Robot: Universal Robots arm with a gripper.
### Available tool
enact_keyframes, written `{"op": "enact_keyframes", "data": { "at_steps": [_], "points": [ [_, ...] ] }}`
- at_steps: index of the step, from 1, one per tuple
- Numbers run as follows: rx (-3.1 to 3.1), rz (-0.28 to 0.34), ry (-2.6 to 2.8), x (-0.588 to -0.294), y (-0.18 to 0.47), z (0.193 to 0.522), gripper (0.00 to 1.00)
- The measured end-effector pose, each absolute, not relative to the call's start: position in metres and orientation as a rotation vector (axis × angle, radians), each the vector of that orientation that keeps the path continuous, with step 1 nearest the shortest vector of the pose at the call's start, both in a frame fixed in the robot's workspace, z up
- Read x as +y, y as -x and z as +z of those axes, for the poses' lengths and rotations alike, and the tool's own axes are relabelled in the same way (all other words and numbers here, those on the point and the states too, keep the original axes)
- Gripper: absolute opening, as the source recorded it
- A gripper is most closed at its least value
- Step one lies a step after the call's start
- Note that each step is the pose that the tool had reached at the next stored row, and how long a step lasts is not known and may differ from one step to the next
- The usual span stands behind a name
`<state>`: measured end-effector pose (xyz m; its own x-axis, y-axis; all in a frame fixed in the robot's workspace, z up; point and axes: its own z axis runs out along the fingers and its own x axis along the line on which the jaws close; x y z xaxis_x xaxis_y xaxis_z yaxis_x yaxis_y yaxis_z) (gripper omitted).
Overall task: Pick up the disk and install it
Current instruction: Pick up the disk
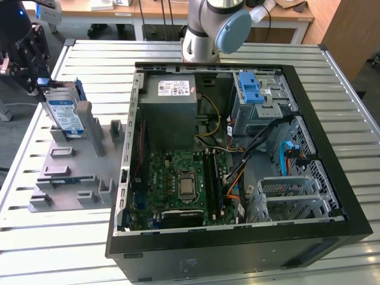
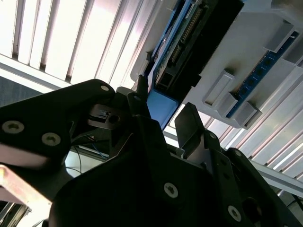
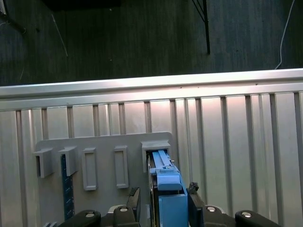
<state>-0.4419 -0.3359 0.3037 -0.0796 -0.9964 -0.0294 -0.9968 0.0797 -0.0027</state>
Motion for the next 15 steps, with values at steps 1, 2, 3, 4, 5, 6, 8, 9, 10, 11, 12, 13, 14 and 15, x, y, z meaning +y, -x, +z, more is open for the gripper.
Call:
{"op": "enact_keyframes", "data": {
  "at_steps": [1,2,3,4,5,6,8,9,10,11,12,13,14,15],
  "points": [
    [2.291,0.028,2.115,-0.3352,0.4418,0.3034,0.51],
    [2.291,0.028,2.115,-0.335,0.4418,0.303,0.51],
    [2.291,0.028,2.115,-0.335,0.4418,0.3025,0.51],
    [2.291,0.028,2.115,-0.335,0.4418,0.3019,0.51],
    [2.291,0.028,2.115,-0.335,0.4418,0.3012,0.51],
    [2.291,0.028,2.115,-0.335,0.4418,0.3005,0.51],
    [2.291,0.028,2.115,-0.335,0.4418,0.2993,0.51],
    [2.291,0.028,2.116,-0.335,0.4418,0.2988,0.51],
    [2.291,0.028,2.116,-0.335,0.4418,0.2988,0.49],
    [2.291,0.028,2.116,-0.335,0.4418,0.2988,0.49],
    [2.291,0.028,2.116,-0.335,0.4418,0.2987,0.42],
    [2.291,0.028,2.116,-0.335,0.4418,0.2987,0.42],
    [2.291,0.028,2.116,-0.335,0.4418,0.2987,0.42],
    [2.291,0.028,2.116,-0.335,0.4418,0.2986,0.42]
  ]
}}
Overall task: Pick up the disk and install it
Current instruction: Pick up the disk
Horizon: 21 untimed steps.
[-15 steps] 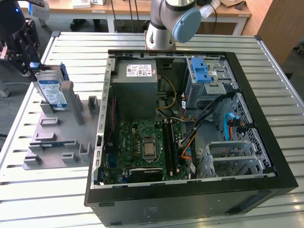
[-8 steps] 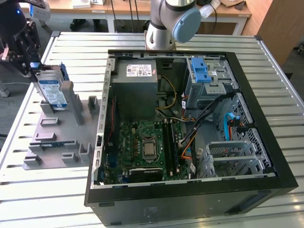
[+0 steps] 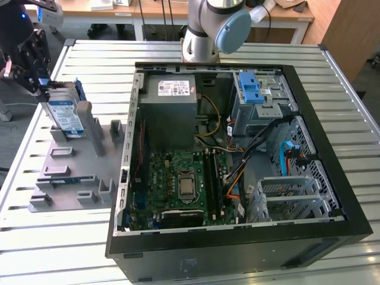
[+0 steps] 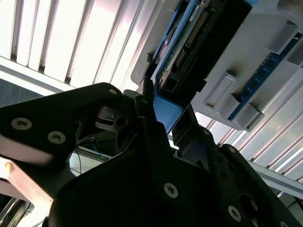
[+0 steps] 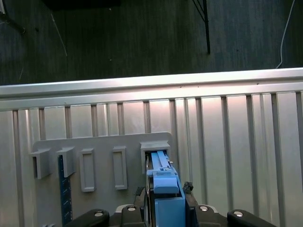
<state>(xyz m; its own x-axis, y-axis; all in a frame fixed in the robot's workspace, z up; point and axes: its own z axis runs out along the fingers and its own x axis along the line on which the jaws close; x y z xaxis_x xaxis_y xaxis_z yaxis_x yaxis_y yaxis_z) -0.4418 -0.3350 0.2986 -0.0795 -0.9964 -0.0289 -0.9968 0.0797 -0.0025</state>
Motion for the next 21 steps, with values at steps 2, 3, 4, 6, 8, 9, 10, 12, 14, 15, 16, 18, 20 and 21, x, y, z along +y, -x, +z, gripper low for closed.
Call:
{"op": "enact_keyframes", "data": {
  "at_steps": [2,3,4,6,8,9,10,12,14,15,16,18,20,21],
  "points": [
    [2.291,0.028,2.115,-0.335,0.442,0.298,0.42],
    [2.291,0.028,2.116,-0.335,0.442,0.298,0.42],
    [2.291,0.028,2.116,-0.335,0.442,0.297,0.44],
    [2.292,0.028,2.116,-0.335,0.442,0.296,0.44],
    [2.292,0.028,2.116,-0.335,0.442,0.295,0.5],
    [2.292,0.027,2.117,-0.335,0.442,0.294,0.5],
    [2.293,0.026,2.117,-0.335,0.442,0.293,0.5],
    [2.295,0.023,2.119,-0.335,0.442,0.292,0.5],
    [2.296,0.023,2.12,-0.335,0.442,0.291,0.5],
    [2.296,0.023,2.12,-0.335,0.442,0.29,0.5],
    [2.296,0.023,2.12,-0.335,0.442,0.29,0.5],
    [2.296,0.023,2.12,-0.335,0.442,0.289,0.5],
    [2.297,0.024,2.12,-0.334,0.442,0.288,0.5],
    [2.297,0.024,2.12,-0.334,0.442,0.288,0.5]
  ]
}}
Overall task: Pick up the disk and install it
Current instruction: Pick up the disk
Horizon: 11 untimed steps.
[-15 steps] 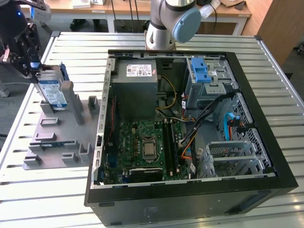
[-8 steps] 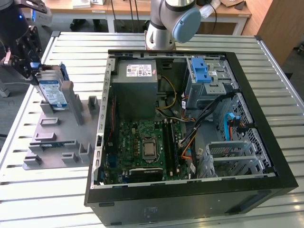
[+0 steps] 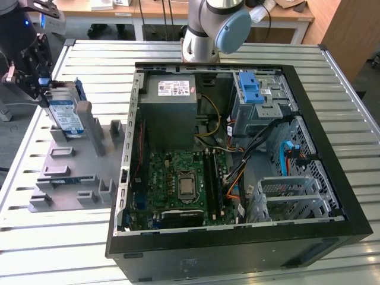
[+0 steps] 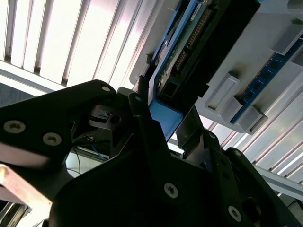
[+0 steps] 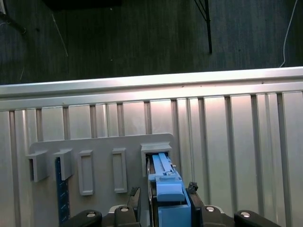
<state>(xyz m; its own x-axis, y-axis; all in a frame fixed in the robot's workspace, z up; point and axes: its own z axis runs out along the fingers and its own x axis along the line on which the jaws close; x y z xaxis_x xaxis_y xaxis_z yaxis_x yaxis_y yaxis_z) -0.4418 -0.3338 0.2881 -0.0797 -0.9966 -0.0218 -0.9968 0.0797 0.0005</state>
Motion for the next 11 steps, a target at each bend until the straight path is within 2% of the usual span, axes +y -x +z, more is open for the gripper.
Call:
{"op": "enact_keyframes", "data": {
  "at_steps": [11],
  "points": [
    [2.298,0.025,2.121,-0.3321,0.4417,0.2866,0.5]
  ]
}}
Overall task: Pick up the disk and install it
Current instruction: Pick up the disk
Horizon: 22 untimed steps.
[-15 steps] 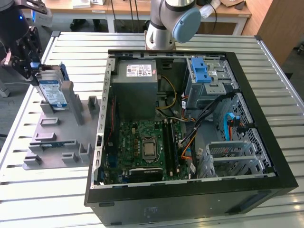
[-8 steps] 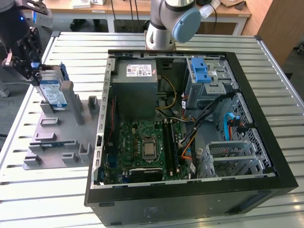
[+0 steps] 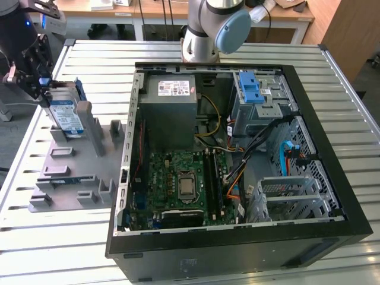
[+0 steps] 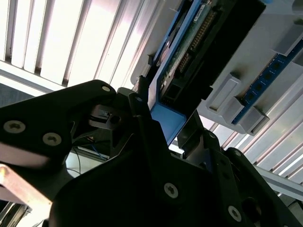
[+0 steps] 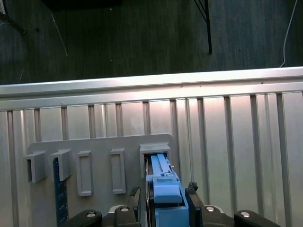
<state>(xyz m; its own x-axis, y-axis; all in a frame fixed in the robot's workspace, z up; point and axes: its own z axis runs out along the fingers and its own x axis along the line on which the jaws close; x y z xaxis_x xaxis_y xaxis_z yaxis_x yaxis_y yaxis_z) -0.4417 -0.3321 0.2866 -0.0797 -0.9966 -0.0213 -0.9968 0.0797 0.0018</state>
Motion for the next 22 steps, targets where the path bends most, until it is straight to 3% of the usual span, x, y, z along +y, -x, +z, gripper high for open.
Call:
{"op": "enact_keyframes", "data": {
  "at_steps": [2,3,7,22],
  "points": [
    [2.298,0.025,2.121,-0.3321,0.4417,0.2865,0.48],
    [2.298,0.025,2.121,-0.3321,0.4417,0.2865,0.41],
    [2.298,0.025,2.121,-0.3321,0.4417,0.2865,0.37],
    [2.243,0.025,2.179,-0.3322,0.4417,0.2865,0.37]
  ]
}}
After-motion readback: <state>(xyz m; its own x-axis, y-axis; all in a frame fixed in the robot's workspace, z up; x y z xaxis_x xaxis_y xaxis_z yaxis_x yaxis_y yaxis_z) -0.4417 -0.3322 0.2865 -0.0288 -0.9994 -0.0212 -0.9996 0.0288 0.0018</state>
